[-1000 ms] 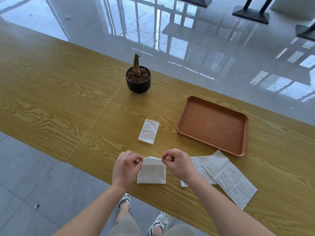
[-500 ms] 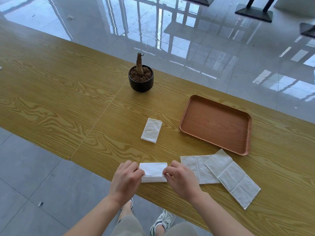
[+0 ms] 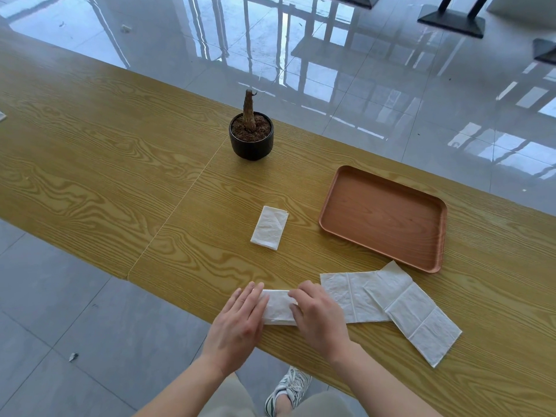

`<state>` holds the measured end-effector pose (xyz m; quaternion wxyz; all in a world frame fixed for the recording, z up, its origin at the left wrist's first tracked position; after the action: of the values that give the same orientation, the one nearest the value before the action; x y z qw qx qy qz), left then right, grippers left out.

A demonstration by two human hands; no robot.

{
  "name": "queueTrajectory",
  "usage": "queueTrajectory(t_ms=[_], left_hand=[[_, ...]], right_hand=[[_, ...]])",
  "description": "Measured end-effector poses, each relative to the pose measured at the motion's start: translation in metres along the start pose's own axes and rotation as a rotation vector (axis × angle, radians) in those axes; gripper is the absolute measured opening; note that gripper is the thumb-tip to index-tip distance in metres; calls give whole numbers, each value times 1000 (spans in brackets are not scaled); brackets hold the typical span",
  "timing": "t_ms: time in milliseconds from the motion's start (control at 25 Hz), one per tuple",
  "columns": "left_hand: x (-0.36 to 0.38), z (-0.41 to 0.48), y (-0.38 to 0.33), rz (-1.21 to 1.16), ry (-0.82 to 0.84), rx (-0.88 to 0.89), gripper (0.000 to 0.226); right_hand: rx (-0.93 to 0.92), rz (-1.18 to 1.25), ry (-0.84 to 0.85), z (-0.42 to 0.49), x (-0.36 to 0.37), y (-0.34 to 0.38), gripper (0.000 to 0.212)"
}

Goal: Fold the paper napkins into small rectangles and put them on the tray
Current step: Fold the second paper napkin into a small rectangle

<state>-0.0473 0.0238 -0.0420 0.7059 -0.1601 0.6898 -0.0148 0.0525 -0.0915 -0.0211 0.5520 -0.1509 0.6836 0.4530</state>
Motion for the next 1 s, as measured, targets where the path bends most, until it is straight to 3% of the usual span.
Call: queueTrajectory(t_ms=[160,320,440,560,720,1000], left_hand=[[21,-9,-1,65,147,45,61],[34,-15,3,120,248,18,80],[36,-15,5,155,265,40,83],[33,-16,6,142,260,27,78],[19,-3,7,48,166,-52,56],[28,12,11,80,199,-206,60]], right_hand=[[-191,-145,96,-4,25,19,50],[-229,-236,251,-24,53,13,75],[-220,-273,295,-33,51,-1,87],[-200,-279,301,-36,47,-10,87],[-100,-211,200,-27,39,-8,63],[-22,-200,158,-16,52,0,52]])
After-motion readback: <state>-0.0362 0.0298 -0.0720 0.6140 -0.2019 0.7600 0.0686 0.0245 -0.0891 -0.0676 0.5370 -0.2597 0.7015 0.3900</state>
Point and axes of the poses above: each hand's wrist, its own z-axis towards the middle knuckle, its own x-axis out of the palm, y = z × x, the point moved 9 cm from there along z, towards the middle knuckle, and after that the axes turned 8 degrees about -x, right-handed, at the moved point
